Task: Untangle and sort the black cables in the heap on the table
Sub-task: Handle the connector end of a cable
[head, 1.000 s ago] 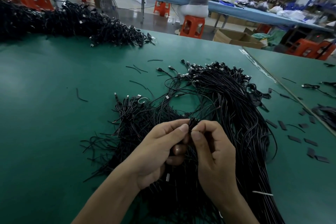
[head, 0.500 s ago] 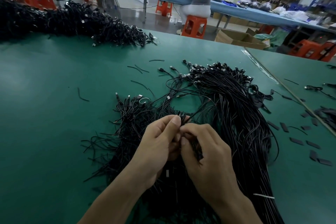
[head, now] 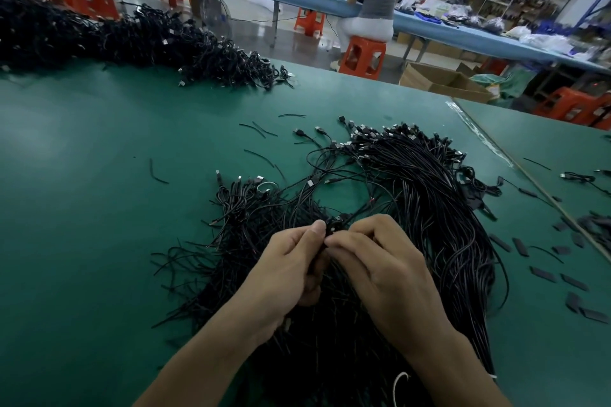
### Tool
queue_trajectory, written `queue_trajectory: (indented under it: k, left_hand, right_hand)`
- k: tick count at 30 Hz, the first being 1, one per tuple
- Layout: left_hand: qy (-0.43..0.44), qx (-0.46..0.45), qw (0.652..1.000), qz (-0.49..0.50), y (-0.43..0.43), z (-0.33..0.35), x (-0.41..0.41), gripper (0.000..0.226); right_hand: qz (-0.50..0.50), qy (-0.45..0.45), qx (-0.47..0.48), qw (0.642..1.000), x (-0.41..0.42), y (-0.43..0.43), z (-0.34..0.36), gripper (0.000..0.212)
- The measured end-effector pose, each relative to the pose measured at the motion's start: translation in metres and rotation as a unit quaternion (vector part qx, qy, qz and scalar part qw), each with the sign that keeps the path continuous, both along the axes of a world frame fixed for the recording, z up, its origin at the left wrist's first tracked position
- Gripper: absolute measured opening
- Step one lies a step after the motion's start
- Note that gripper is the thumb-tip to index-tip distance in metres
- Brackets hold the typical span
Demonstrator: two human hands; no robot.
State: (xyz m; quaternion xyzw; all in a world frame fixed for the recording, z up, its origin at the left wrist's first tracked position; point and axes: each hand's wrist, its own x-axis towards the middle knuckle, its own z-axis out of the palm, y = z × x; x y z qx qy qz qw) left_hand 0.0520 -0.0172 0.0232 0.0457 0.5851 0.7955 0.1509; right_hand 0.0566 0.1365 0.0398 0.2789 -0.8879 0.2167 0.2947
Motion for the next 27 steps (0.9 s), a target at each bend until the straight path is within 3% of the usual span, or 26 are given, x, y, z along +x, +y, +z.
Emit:
queue_trajectory:
  k: [5,10,14,16,20,24,27]
  left_hand:
    - [0.020,-0.009,1.000,-0.005,-0.002,0.001,-0.002,0.045]
    - [0.047,-0.006,0.999,-0.025,-0.005,0.003,-0.003,0.021]
    - [0.097,-0.073,0.992,0.025,-0.008,-0.007,-0.001,0.014]
    - [0.125,-0.077,0.988,0.052,-0.009,-0.010,0.002,0.013]
    - [0.169,-0.109,0.977,0.076,-0.017,-0.015,0.007,0.014]
    - [0.232,-0.256,0.935,0.084,-0.028,-0.018,-0.001,0.026]
    - [0.266,-0.382,0.875,0.136,-0.032,-0.021,-0.004,0.040]
  right_hand:
    - [-0.018,0.016,-0.006,1.000,-0.006,-0.009,-0.005,0.024]
    - [-0.041,-0.103,-0.172,0.979,-0.001,-0.025,-0.014,0.017]
    - [-0.067,-0.220,-0.303,0.925,0.004,-0.037,-0.023,0.019]
    - [-0.054,-0.292,-0.376,0.878,0.008,-0.042,-0.026,0.012]
    - [-0.003,-0.394,-0.447,0.803,0.010,-0.047,-0.027,0.034]
    - [0.024,-0.439,-0.499,0.747,0.007,-0.046,-0.025,0.041]
    - [0.004,-0.432,-0.497,0.753,0.005,-0.041,-0.026,0.035]
